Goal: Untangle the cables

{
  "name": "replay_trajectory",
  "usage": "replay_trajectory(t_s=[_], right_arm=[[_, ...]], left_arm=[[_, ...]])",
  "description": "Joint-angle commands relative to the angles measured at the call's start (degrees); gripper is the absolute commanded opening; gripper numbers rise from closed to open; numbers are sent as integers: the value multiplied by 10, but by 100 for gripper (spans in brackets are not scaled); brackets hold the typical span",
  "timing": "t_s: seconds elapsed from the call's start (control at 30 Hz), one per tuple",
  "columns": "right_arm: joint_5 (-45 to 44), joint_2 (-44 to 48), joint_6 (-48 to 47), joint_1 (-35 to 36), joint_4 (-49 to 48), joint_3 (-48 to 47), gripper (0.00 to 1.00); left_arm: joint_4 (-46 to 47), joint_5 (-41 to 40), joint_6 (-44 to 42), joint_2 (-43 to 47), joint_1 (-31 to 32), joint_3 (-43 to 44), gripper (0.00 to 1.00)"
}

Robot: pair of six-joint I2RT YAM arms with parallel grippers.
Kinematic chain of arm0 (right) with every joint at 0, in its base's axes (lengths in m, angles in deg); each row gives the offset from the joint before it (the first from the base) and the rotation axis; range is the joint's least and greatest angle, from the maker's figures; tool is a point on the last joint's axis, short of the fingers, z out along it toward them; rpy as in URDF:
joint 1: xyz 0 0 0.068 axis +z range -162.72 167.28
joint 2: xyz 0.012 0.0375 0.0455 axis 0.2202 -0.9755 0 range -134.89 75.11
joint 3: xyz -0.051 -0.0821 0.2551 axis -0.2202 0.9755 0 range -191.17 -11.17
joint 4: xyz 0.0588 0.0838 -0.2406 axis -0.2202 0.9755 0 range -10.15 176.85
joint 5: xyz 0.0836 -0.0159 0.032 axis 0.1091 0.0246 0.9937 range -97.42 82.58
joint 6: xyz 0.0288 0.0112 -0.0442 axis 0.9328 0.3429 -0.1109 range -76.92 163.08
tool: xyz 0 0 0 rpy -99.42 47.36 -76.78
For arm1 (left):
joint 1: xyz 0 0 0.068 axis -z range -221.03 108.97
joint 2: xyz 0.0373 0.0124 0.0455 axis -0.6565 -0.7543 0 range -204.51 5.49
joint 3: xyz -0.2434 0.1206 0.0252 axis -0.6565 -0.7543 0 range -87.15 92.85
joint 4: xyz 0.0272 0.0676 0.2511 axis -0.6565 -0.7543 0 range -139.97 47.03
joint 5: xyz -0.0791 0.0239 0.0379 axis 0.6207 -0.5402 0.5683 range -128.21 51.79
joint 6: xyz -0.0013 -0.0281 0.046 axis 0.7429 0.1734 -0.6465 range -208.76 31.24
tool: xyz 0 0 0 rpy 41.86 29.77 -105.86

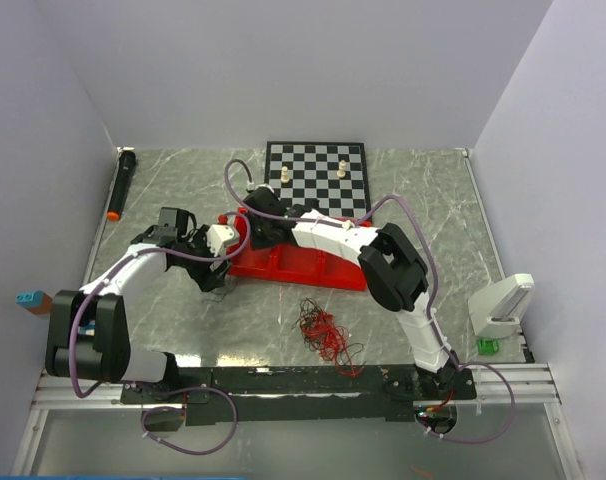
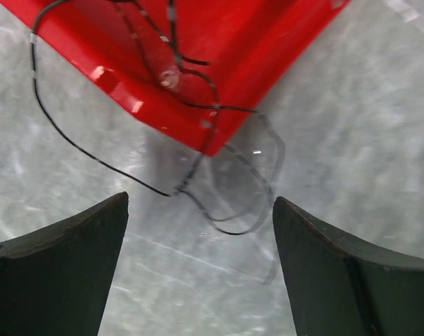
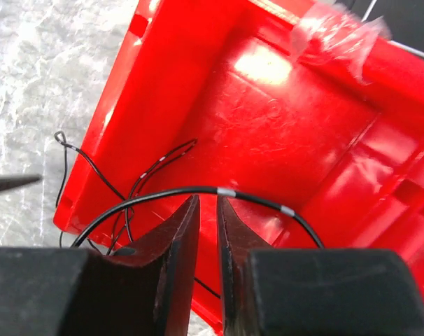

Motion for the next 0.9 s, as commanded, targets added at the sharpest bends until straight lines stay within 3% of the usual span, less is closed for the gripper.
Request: replay_trajectory(t_s=[0.0,0.17,0.33,0.67,0.73,0.8,0.83,0.87], right_arm=[[7,-13,17,6,-13,8,23],[17,-17,19,9,-25,16,22],[22,-15,22,9,-36,25,21],[22,4,26,9,-44,38,18],[21,7,27,9,-45,41,18],[38,11,29,9,-47,46,18],[40,15,30,9,-49,50,17],[42,17,32,9,-51,55,17]], left_arm=[[49,-30,-63,-14,1,17,88],[76,-31,-74,-21,3,2,84],[89,-26,-78,-29,14,-16,67],[105,-26,-82,-25,22,-49,66],[126,-27,-70,-26,22,-53,53],[150,-31,-49,-27,22,-53,13],[159,-34,-32,-25,22,-49,1],[155,-28,-21,-22,21,-43,1]])
